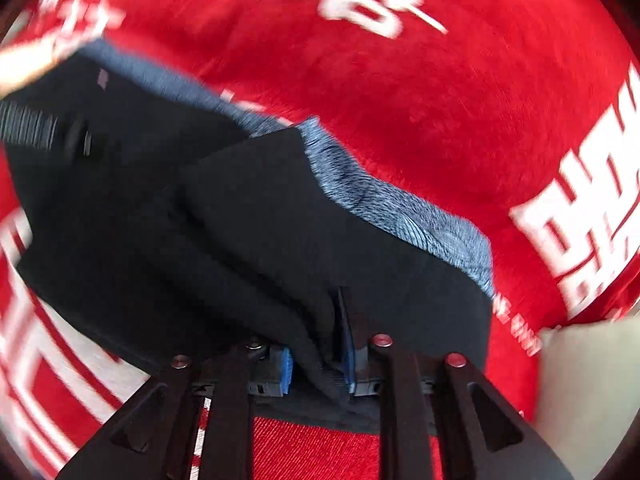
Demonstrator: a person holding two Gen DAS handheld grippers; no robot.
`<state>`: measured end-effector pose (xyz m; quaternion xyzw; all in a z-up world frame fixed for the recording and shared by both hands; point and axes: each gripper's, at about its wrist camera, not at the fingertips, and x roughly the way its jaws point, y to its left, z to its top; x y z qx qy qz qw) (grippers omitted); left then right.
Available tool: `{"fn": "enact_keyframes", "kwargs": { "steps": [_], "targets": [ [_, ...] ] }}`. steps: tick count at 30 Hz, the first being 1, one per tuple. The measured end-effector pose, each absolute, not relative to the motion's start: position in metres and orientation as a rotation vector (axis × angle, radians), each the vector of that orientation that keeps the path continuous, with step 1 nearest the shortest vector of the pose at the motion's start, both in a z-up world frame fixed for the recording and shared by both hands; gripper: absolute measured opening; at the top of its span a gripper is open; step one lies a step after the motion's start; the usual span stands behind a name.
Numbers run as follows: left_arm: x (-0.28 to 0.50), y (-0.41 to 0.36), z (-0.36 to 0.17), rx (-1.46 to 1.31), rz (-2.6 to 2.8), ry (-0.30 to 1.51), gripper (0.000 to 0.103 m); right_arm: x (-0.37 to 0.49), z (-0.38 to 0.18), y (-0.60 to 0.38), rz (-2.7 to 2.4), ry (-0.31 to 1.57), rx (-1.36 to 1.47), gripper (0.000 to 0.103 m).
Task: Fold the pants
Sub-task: 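Lay the folded end onto the trousers and open the right tool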
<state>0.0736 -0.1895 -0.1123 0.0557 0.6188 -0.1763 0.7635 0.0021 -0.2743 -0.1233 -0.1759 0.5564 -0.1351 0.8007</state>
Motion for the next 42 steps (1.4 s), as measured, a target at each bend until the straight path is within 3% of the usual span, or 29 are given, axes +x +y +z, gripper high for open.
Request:
{"fn": "enact_keyframes", "kwargs": {
  "steps": [4,6,7,9,12,18,25,27,31,36,38,42],
  "targets": [
    [0.080,-0.184,-0.106,0.106,-0.432,1.366,0.068,-0.010,-0.130,-0.250,-0.280,1.167,-0.567,0.029],
    [0.078,-0.189,-0.094,0.105,-0.484,1.366,0.081,-0.018,-0.124,-0.247,-0.255,1.166,-0.579,0.034],
    [0.076,-0.192,-0.087,0.097,-0.512,1.356,0.086,-0.023,-0.116,-0.249,-0.235,1.169,-0.549,0.036],
    [0.074,-0.205,-0.077,0.086,-0.589,1.348,0.086,-0.028,-0.099,-0.260,-0.210,1.168,-0.456,0.047],
    [0.068,-0.235,-0.072,0.096,-0.695,1.358,0.086,-0.035,-0.068,-0.295,-0.238,1.143,-0.235,0.054],
    [0.049,-0.284,-0.079,0.178,-0.806,1.398,0.086,-0.040,-0.044,-0.380,-0.392,1.133,0.120,0.055],
    [0.042,-0.301,-0.093,0.193,-0.812,1.447,0.085,-0.055,-0.056,-0.396,-0.400,1.156,0.252,0.055],
    [0.040,-0.304,-0.094,0.195,-0.816,1.462,0.076,-0.059,-0.059,-0.398,-0.401,1.159,0.280,0.054],
    [0.033,-0.310,-0.102,0.233,-0.819,1.507,0.073,-0.064,-0.062,-0.401,-0.397,1.166,0.322,0.049],
    [0.031,-0.312,-0.117,0.275,-0.786,1.550,0.050,-0.068,-0.065,-0.407,-0.403,1.177,0.362,0.046],
    [0.033,-0.309,-0.115,0.269,-0.772,1.536,0.035,-0.067,-0.070,-0.410,-0.413,1.194,0.368,0.045],
    [0.031,-0.306,-0.108,0.268,-0.769,1.501,0.026,-0.062,-0.080,-0.413,-0.418,1.216,0.374,0.045]
  ]
}}
